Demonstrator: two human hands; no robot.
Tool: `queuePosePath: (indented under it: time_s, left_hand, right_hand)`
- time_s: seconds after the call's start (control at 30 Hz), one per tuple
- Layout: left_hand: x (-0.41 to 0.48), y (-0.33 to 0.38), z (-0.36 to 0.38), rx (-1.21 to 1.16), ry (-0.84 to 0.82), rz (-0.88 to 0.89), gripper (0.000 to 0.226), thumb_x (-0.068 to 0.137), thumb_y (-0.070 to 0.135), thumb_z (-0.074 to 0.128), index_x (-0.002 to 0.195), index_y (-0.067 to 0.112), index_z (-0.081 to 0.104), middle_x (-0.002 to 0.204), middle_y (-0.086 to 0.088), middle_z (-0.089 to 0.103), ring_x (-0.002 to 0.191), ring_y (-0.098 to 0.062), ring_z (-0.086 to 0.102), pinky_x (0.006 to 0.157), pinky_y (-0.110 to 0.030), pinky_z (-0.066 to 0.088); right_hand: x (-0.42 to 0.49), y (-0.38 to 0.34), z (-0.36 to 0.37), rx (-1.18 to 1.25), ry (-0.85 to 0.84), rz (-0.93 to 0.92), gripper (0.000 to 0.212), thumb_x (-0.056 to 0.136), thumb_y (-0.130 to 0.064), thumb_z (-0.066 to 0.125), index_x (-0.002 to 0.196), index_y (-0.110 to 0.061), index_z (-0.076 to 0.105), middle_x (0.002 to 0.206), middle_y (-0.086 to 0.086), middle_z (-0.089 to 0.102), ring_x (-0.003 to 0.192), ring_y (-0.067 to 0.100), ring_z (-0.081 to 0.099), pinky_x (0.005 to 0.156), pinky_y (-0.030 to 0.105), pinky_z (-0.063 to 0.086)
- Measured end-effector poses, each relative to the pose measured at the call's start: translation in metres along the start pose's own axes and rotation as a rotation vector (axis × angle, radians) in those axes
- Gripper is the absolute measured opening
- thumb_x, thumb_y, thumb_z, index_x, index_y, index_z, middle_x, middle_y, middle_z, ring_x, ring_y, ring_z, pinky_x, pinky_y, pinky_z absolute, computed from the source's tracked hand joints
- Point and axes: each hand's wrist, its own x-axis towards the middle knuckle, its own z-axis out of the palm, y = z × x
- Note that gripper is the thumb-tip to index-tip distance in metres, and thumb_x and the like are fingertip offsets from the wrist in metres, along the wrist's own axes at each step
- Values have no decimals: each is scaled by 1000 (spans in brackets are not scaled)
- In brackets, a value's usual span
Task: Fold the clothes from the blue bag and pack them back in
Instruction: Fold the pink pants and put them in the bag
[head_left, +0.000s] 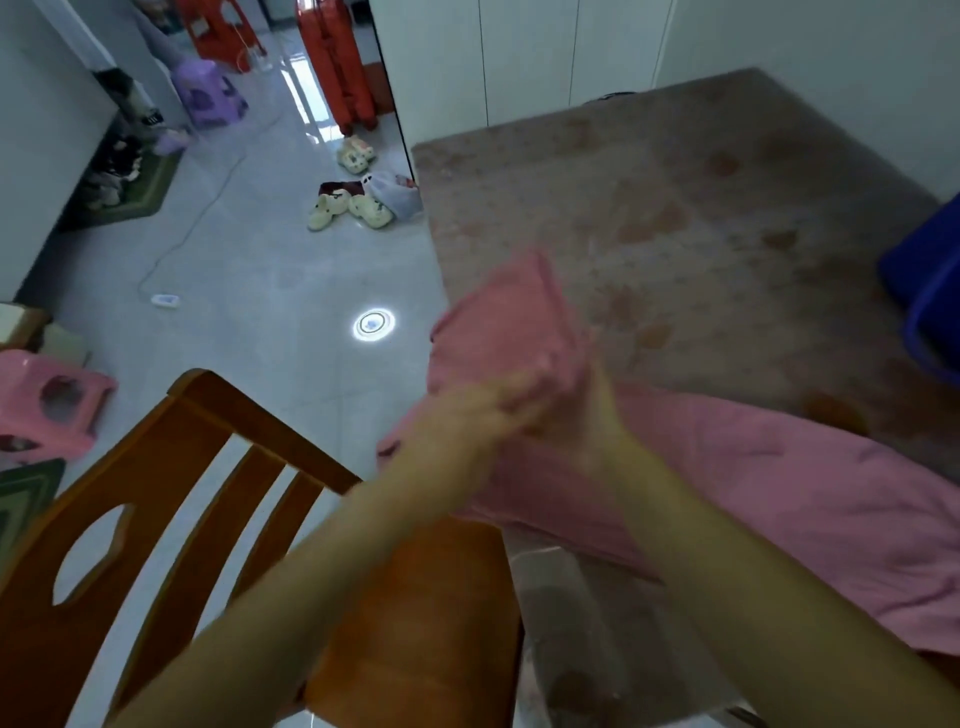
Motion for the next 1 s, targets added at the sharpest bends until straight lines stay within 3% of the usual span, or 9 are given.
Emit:
queuePosePath:
  time_s: [0.1,0.17,0.27,0.33,0.47,0.63,0.73,0.8,1.0]
  left_hand:
    - [-18,12,58,207,-413,50,52,89,20,49,139,33,43,158,3,9,146,-24,11,115,-46,16]
    - [-27,9,71,99,-527,-8,39,93,32,48,131,31,54,158,3,14,146,-19,6,117,-46,16]
    - [-15,-10,69,-48,-265,-28,41,90,44,45,118,22,65,145,-1,44,137,-19,35,110,-44,34]
    - [2,-40,59,28,-59,-170,49,90,43,45,130,18,55,142,-5,48,131,-23,43,107,-43,38]
    - [39,-98,36,248,-139,-408,66,87,31,61,143,10,34,143,-13,43,132,-32,38,107,-43,35]
    - [76,-135,17,505,-516,-338,56,85,60,53,131,29,52,122,-8,60,118,-29,47,106,-45,30]
    - [88,-143,11,609,-395,-272,58,83,69,39,103,20,63,99,-12,65,105,-31,52,100,-44,32]
    - [94,-141,22,591,-294,-304,65,79,72,29,93,18,62,91,-12,65,97,-33,55,93,-43,37]
    - [70,-60,112,533,-36,-184,53,86,40,53,129,11,51,134,-19,49,120,-43,46,101,-62,33]
  right_hand:
    - [6,-12,-43,226,141,29,84,71,-78,51,123,-12,62,114,11,67,100,27,67,84,46,55]
    - [-1,-2,-65,-21,272,101,69,71,-54,74,120,-8,63,113,17,67,89,25,69,78,41,58]
    - [-7,15,-88,-556,490,-27,33,80,0,70,110,4,60,107,22,65,68,15,59,54,12,50]
    - [-8,16,-89,-662,486,-107,33,81,5,65,113,3,58,109,21,64,81,18,56,68,20,48]
    - [-13,13,-87,-751,450,-277,27,84,0,63,110,-4,58,103,9,62,92,15,54,70,19,42]
    - [-26,20,-99,-801,483,-288,8,86,-4,62,93,0,60,88,16,64,80,18,55,66,29,44]
    - [-28,7,-98,-728,540,-288,12,88,-3,60,99,3,61,88,10,62,77,19,56,56,12,39]
    - [-24,0,-107,-748,620,-290,19,88,-7,62,103,5,61,95,17,66,87,31,61,59,20,39]
    - [-50,32,-140,-1608,479,-222,62,82,-36,61,139,-24,42,126,14,54,108,35,56,89,44,47]
